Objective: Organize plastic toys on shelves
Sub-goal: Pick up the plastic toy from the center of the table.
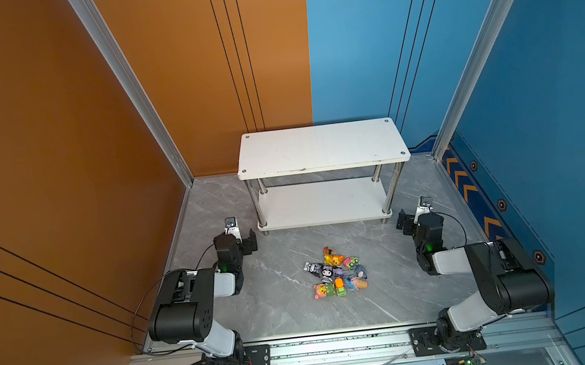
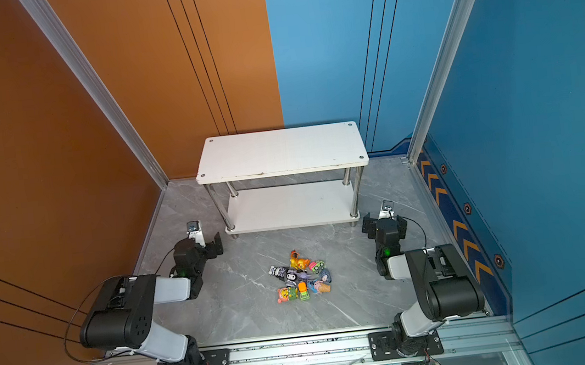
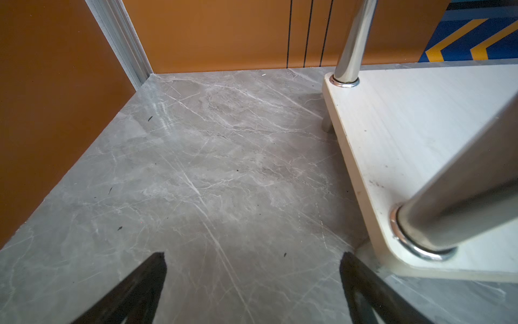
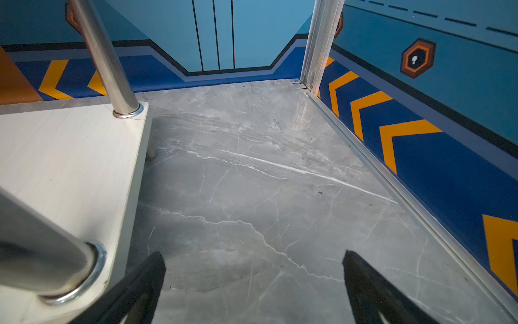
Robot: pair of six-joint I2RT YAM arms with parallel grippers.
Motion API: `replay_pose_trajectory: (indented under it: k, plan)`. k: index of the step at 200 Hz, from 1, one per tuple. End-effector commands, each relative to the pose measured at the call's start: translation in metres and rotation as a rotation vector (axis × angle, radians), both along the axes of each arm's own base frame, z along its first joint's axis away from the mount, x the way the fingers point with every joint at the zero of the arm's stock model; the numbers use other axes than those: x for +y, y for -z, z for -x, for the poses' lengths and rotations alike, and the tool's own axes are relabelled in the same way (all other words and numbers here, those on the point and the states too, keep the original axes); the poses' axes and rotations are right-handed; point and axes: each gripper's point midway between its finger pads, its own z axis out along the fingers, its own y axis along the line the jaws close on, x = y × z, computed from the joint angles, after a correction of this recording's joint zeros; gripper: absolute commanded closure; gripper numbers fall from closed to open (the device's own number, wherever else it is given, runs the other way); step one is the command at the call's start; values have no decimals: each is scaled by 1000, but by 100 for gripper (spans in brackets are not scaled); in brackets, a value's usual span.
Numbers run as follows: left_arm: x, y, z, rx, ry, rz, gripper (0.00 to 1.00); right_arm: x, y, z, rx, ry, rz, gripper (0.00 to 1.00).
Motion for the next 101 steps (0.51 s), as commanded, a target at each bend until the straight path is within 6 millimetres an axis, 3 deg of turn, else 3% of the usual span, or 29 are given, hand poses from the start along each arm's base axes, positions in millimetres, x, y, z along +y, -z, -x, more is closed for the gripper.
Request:
replay_pose_trajectory:
  k: [1,101]
  plan:
    - [-3,-4,-3,-8,10,-8,2,0,-1,-2,6,-6,7,0]
    - [-2,-4,-4,-8,15,1,2,0,-1,-2,7,-4,7,0]
